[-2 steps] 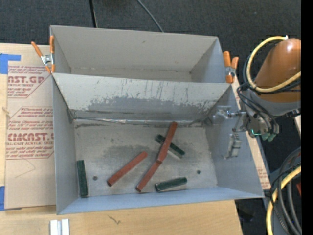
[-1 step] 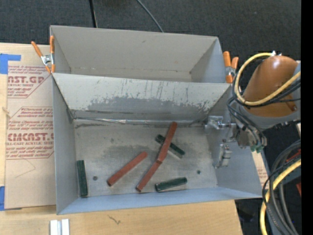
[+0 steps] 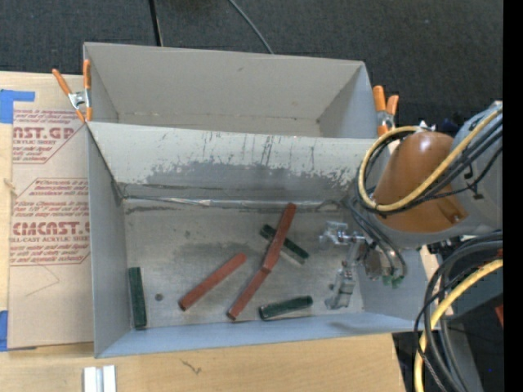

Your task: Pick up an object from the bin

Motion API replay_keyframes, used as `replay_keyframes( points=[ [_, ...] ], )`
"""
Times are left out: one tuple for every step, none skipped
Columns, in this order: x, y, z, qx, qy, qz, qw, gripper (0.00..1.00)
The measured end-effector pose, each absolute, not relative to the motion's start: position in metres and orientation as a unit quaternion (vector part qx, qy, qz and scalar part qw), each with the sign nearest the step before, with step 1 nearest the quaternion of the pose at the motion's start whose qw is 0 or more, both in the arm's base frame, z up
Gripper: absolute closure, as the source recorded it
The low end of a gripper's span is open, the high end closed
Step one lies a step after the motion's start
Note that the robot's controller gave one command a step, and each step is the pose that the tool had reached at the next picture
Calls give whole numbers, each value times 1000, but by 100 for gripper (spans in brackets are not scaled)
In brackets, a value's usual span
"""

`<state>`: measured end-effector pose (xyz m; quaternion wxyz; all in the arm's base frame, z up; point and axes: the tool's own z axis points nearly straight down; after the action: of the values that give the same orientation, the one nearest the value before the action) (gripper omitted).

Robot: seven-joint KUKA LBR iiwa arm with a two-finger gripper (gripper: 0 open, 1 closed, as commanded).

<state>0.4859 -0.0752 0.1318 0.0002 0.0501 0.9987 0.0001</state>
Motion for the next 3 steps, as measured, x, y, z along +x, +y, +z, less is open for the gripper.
replay_keyframes(
  points=[
    [526, -39, 125, 34, 999, 1, -1, 0],
    [535, -26, 101, 67, 998, 1, 4, 0],
    [548, -40, 70, 147, 989, 0, 0, 100]
  ],
)
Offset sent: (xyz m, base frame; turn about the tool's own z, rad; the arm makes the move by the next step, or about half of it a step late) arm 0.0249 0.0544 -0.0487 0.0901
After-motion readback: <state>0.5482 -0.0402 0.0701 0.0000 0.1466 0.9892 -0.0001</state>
